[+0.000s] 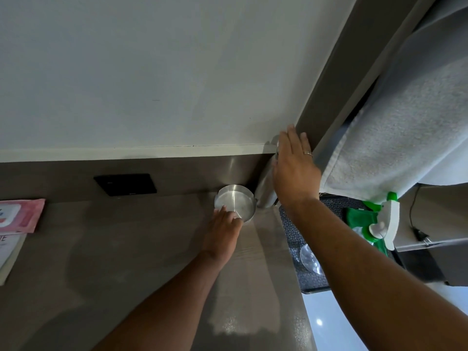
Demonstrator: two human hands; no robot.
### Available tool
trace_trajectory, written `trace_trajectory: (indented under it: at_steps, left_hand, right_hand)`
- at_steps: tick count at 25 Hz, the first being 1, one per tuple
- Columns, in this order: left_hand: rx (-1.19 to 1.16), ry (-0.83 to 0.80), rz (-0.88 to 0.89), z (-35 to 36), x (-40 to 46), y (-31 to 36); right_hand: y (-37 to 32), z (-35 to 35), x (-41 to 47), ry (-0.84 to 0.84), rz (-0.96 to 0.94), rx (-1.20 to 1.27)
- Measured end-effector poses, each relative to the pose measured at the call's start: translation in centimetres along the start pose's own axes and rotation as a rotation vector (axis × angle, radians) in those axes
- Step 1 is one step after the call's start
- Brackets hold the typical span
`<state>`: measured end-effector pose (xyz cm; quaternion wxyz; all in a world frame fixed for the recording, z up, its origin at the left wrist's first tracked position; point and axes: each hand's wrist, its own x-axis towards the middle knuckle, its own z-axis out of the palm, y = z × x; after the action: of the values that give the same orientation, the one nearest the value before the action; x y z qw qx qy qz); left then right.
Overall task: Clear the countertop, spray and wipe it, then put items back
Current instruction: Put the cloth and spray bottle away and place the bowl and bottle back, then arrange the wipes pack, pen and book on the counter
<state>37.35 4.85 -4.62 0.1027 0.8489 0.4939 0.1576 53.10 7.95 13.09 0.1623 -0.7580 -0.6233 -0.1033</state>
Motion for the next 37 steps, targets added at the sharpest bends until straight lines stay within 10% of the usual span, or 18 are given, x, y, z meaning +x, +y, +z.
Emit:
trace_trajectory:
  at_steps: [11,18,25,37]
  left_hand:
    - [0.092,-0.061,-0.123,-5.2,-5.1,-6.6]
    - [0.354,-0.03,-0.549,-18.4,-17.8,-23.9]
    - [0.221,0.094,-0.694,-21.6,-19.8,-35.8]
    - [0.042,0.144,-0.656,-17.8,-17.0,-35.9]
  right_hand:
    - [-6.5,-0.4,-6.1,-0.03,-0.145,0.179]
    - [-24.9,8.4,-10.9,-0.62,-0.516,0.457]
    - [-42.7,15.3,-9.9,-1.128,0.312,1.078]
    - [-43.6,19.6,-8.8,-1.056,0.491,0.939]
